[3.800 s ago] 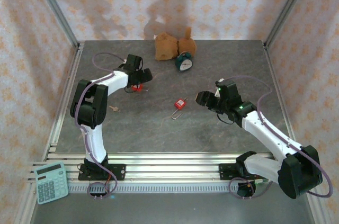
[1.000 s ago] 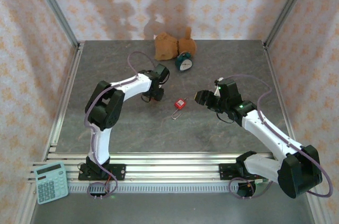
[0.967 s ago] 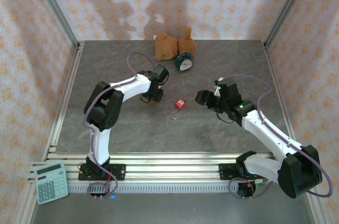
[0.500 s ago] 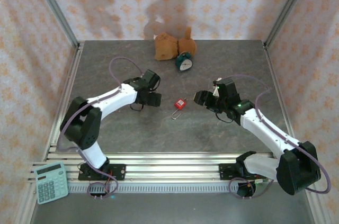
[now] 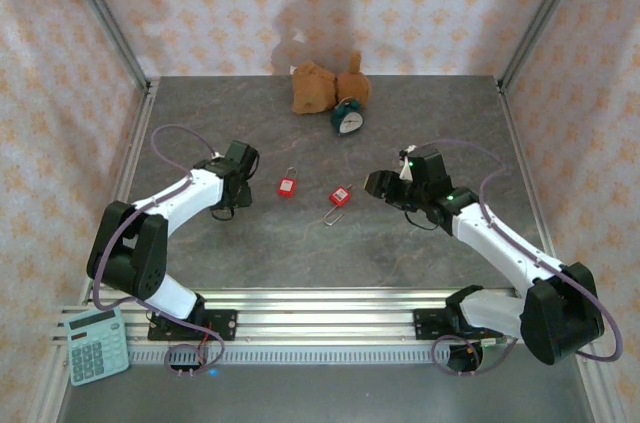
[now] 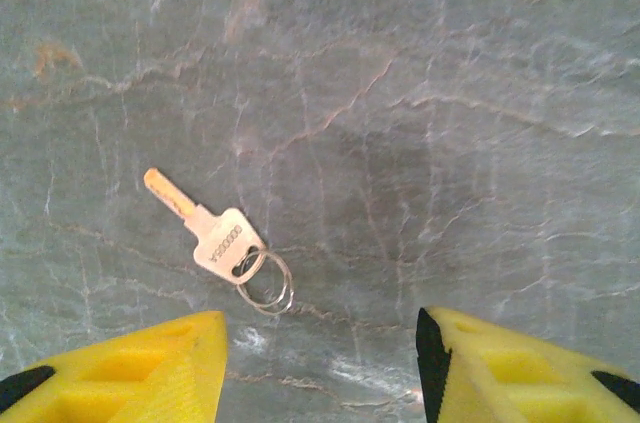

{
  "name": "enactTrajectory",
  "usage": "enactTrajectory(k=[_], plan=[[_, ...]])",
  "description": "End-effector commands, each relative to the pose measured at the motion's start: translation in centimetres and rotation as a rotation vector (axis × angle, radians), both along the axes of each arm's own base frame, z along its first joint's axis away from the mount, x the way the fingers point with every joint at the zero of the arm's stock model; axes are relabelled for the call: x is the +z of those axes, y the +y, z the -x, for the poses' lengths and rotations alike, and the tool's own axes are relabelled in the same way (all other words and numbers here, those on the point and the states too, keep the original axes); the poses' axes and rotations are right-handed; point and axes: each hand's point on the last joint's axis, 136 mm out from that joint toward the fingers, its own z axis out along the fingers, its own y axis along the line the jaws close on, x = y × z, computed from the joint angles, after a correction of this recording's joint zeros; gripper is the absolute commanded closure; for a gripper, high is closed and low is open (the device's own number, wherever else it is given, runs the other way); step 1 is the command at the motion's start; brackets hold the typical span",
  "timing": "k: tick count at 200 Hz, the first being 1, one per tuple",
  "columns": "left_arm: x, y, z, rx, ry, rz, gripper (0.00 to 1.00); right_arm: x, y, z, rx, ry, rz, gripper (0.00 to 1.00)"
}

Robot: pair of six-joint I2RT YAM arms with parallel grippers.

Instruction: Unlock with the key

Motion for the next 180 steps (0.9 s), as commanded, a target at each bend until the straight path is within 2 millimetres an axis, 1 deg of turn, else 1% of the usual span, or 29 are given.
enactTrajectory(k=[1,27,42,65,88,114,147,180], plan=[[-0.8,1.2,0.8,0.041,0.016,-0.063,0.50,-0.2,0.4,0.0,0.013,-0.007,-0.015,0.45],[-1.2,2.1,1.0,0.085,0.006,-0.102,0.53,-0.2,0.4,0.0,0.014,-0.005,-0.014,0.45],[-1.7,2.4,0.8,0.132,0.000,-0.089,0.55,-0.3,0.5,0.0,0.014,-0.001,-0.013,0.46],[-2.6,2.3,0.3,0.157,0.011,-0.072,0.59,-0.4,0.5,0.0,0.014,0.002,-0.016,0.46],[-2.9,2.6,-0.1,0.163,0.000,-0.081,0.61,-0.4,0.3,0.0,0.008,-0.004,-0.010,0.46],[-3.6,2.1,-0.3,0.155,0.015,-0.043,0.64,-0.7,0.4,0.0,0.009,0.002,-0.008,0.47],[-3.6,2.6,0.1,0.163,0.011,-0.066,0.75,-0.5,0.5,-0.1,0.010,-0.001,-0.013,0.47],[-3.6,2.2,0.3,0.160,0.013,-0.041,0.90,-0.5,0.4,-0.2,0.007,-0.003,-0.011,0.48]])
